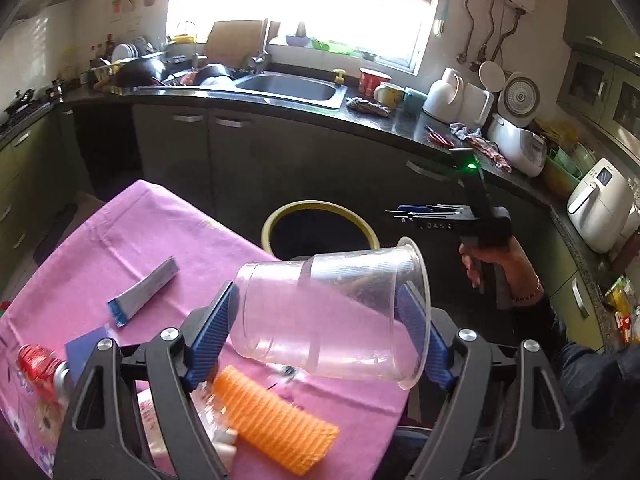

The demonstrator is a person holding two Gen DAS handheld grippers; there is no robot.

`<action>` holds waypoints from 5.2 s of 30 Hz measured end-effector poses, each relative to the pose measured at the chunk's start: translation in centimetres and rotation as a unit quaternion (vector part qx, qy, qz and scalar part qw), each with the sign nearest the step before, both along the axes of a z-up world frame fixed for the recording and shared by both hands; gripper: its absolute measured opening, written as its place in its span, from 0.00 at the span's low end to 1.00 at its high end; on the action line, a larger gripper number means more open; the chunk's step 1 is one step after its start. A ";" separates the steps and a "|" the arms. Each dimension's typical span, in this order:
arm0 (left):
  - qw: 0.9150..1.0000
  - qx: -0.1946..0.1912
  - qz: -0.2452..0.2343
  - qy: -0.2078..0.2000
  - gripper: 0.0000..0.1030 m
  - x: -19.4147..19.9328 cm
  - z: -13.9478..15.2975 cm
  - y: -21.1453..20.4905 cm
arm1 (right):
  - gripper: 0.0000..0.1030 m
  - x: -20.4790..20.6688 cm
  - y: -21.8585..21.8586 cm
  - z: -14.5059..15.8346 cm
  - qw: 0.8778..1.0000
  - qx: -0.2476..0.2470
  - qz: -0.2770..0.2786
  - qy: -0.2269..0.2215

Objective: Collect trash
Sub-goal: 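Carry the plastic cups over the bin and open the left gripper, then grasp the Nongfu Spring water bottle with the right gripper, then carry the water bottle over the bin and open the right gripper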

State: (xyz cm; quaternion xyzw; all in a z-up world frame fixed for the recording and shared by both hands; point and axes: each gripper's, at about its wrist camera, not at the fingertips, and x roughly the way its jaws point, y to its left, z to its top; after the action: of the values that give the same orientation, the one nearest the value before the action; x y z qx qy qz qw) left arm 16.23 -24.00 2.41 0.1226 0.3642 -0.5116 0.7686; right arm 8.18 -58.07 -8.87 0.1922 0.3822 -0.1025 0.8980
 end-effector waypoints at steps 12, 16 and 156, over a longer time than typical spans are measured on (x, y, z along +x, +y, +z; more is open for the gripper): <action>0.990 0.126 0.032 0.055 0.75 6.3 -10.9 -22.8 | 0.49 -11.2 -7.5 -1.1 0.996 0.045 -0.060 -0.042; 0.982 0.163 0.070 0.067 0.75 7.3 -14.5 -26.2 | 0.52 -12.6 -8.6 -2.0 0.995 0.052 -0.069 -0.039; 0.982 0.081 0.161 -0.056 0.93 3.3 -7.0 17.5 | 0.87 6.5 2.3 -4.9 0.959 0.038 0.185 0.213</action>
State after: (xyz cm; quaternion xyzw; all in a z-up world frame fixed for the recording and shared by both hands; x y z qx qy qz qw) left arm 19.53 -6.54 -4.61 0.1526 0.3753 -0.3427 0.8476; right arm 14.70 -55.76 -13.78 0.1257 0.5967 0.0416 0.7915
